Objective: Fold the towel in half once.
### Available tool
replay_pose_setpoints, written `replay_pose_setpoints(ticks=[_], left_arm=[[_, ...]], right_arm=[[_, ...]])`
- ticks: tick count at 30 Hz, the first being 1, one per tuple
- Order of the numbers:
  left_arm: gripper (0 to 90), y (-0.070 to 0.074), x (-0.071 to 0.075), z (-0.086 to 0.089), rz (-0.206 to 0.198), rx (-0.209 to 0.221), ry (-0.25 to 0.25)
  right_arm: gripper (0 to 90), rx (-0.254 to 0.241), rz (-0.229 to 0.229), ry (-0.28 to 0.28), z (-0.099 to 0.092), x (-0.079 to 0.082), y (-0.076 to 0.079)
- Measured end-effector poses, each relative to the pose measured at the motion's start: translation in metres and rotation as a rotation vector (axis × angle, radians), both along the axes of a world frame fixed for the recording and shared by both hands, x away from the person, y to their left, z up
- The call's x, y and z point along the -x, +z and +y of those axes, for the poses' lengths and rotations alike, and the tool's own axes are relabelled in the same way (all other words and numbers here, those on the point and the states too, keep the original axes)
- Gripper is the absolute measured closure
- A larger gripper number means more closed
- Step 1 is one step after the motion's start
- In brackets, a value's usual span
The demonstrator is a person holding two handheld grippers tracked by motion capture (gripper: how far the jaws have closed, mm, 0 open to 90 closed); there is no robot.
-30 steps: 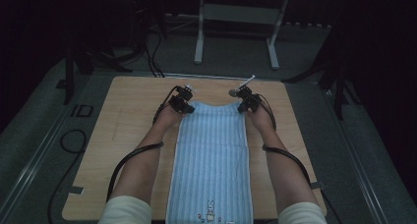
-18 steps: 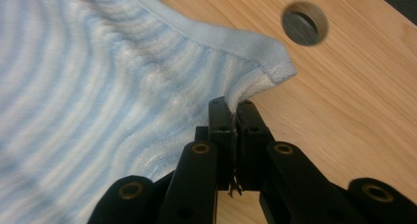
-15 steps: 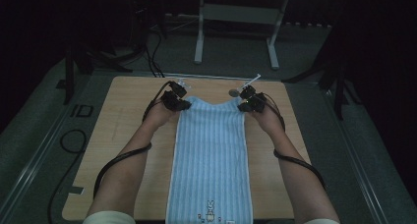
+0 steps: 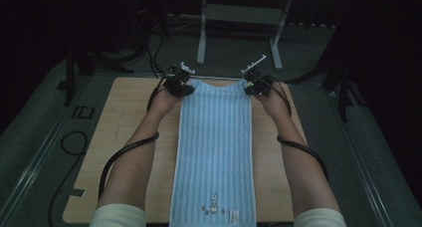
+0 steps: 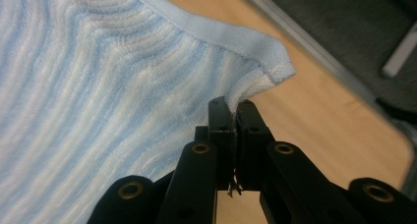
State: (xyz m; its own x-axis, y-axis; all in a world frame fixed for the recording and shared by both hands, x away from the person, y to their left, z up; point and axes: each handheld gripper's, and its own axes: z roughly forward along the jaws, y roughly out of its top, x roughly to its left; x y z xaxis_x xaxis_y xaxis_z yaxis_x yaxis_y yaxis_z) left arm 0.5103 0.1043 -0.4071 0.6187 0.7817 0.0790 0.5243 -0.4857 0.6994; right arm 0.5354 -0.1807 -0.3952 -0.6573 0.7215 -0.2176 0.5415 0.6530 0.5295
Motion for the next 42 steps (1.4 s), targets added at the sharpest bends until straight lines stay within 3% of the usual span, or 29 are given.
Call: replay_pose_setpoints(ticks=[3, 6, 12, 18, 21, 24, 26, 29, 31, 34, 35, 37, 39, 41, 42], left_arm=[[87.2, 0.014, 0.0, 0.003, -0.04, 0.011, 0.002], [87.1, 0.012, 0.003, 0.007, -0.036, 0.009, -0.003], [87.0, -0.019, 0.017, 0.006, 0.02, -0.021, -0.04], [86.9, -0.038, 0.036, 0.011, 0.062, 0.019, -0.077], [86.9, -0.043, 0.051, 0.016, 0.071, 0.082, -0.103], [86.6, -0.05, 0.068, 0.015, 0.084, 0.09, -0.131], [86.3, -0.058, 0.079, 0.014, 0.121, 0.088, -0.145], [85.3, -0.078, 0.095, 0.011, 0.196, 0.084, -0.167], [84.5, -0.093, 0.104, 0.009, 0.233, 0.066, -0.18], [83.8, -0.111, 0.112, 0.01, 0.266, 0.052, -0.183], [82.9, -0.115, 0.114, 0.011, 0.279, 0.064, -0.179], [81.5, -0.12, 0.117, 0.015, 0.301, 0.074, -0.165], [76.6, -0.121, 0.119, 0.02, 0.301, 0.076, -0.159], [69.9, -0.118, 0.12, 0.027, 0.322, 0.082, -0.148], [65.0, -0.116, 0.121, 0.031, 0.319, 0.065, -0.142]], right_arm=[[87.0, -0.018, -0.031, -0.004, 0.001, -0.002, 0.014], [87.0, -0.054, -0.044, 0.001, 0.001, 0.001, 0.019], [86.9, 0.008, -0.001, 0.057, 0.007, 0.015, -0.016], [86.9, -0.023, 0.063, 0.092, 0.006, 0.033, -0.048], [87.0, -0.046, 0.074, 0.108, 0.0, 0.046, -0.06], [86.9, -0.043, 0.073, 0.134, -0.004, 0.061, -0.067], [86.9, -0.086, 0.077, 0.138, -0.009, 0.071, -0.07], [86.2, -0.101, 0.124, 0.147, -0.013, 0.088, -0.083], [83.9, -0.085, 0.18, 0.147, -0.016, 0.097, -0.098], [78.1, -0.075, 0.235, 0.142, -0.021, 0.106, -0.118], [78.0, -0.074, 0.24, 0.132, -0.023, 0.109, -0.123], [75.6, -0.11, 0.254, 0.124, -0.03, 0.113, -0.127], [73.7, -0.111, 0.247, 0.118, -0.037, 0.118, -0.125], [65.0, -0.12, 0.258, 0.112, -0.045, 0.12, -0.122], [61.4, -0.107, 0.256, 0.113, -0.049, 0.12, -0.12]])
